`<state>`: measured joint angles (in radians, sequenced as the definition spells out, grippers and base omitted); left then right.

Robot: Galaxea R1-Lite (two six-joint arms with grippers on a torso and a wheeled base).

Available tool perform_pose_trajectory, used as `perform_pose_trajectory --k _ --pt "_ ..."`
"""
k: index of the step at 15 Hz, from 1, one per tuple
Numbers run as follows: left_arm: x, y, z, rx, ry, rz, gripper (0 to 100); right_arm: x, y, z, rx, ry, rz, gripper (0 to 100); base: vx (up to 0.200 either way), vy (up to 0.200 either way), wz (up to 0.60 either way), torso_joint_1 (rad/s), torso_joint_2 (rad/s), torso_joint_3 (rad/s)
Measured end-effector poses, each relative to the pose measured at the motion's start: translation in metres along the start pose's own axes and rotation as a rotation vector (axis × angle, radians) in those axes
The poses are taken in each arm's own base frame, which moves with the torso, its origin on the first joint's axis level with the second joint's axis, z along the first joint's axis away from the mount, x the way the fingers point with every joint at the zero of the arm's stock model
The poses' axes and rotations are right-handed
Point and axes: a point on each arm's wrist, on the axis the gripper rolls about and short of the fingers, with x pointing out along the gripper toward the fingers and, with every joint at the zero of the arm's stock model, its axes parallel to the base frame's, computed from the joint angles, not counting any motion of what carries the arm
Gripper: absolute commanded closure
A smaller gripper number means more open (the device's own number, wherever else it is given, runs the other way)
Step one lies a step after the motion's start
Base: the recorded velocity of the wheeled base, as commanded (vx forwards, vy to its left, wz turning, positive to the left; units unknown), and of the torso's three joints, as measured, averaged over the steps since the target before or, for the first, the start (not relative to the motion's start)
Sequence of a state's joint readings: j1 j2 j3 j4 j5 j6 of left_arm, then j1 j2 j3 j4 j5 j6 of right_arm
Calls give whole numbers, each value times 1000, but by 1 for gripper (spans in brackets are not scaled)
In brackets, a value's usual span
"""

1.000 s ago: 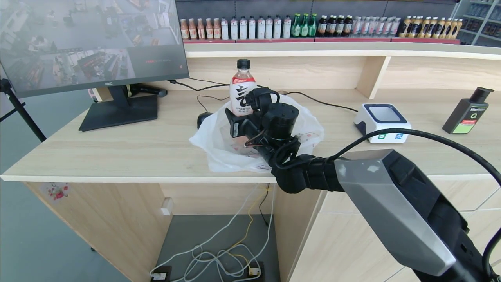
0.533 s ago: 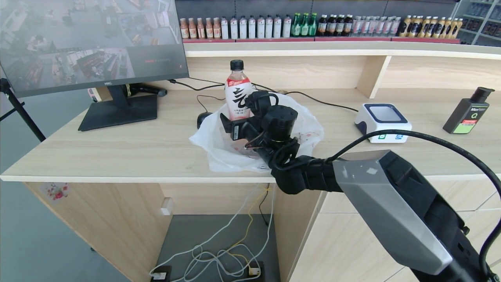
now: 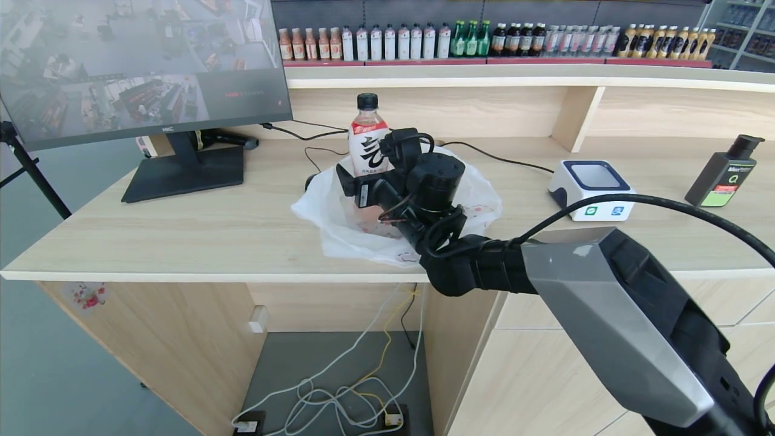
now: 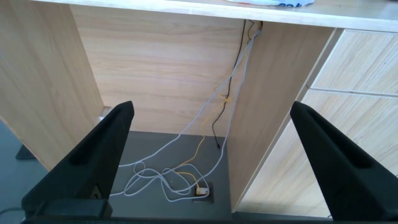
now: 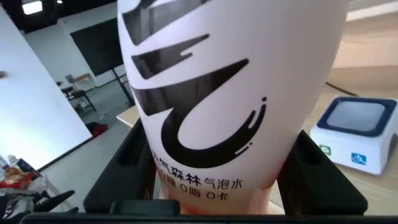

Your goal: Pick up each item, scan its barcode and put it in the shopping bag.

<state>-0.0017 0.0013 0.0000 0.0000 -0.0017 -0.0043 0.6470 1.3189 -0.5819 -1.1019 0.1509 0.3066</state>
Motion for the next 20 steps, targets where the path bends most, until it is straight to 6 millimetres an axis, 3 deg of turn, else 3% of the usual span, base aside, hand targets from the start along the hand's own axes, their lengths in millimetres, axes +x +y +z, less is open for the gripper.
perform_pose_trajectory --k 3,6,11,20 --pt "0 0 0 0 0 0 0 7 3 2 -27 -111 148 100 0 0 0 0 0 0" --pt "0 0 0 0 0 0 0 9 1 -15 -27 -132 238 100 0 0 0 0 0 0" --pt "0 0 0 0 0 0 0 10 3 -28 87 -95 283 100 0 0 0 0 0 0" --pt "0 0 0 0 0 0 0 8 23 -28 199 -80 372 100 0 0 0 0 0 0"
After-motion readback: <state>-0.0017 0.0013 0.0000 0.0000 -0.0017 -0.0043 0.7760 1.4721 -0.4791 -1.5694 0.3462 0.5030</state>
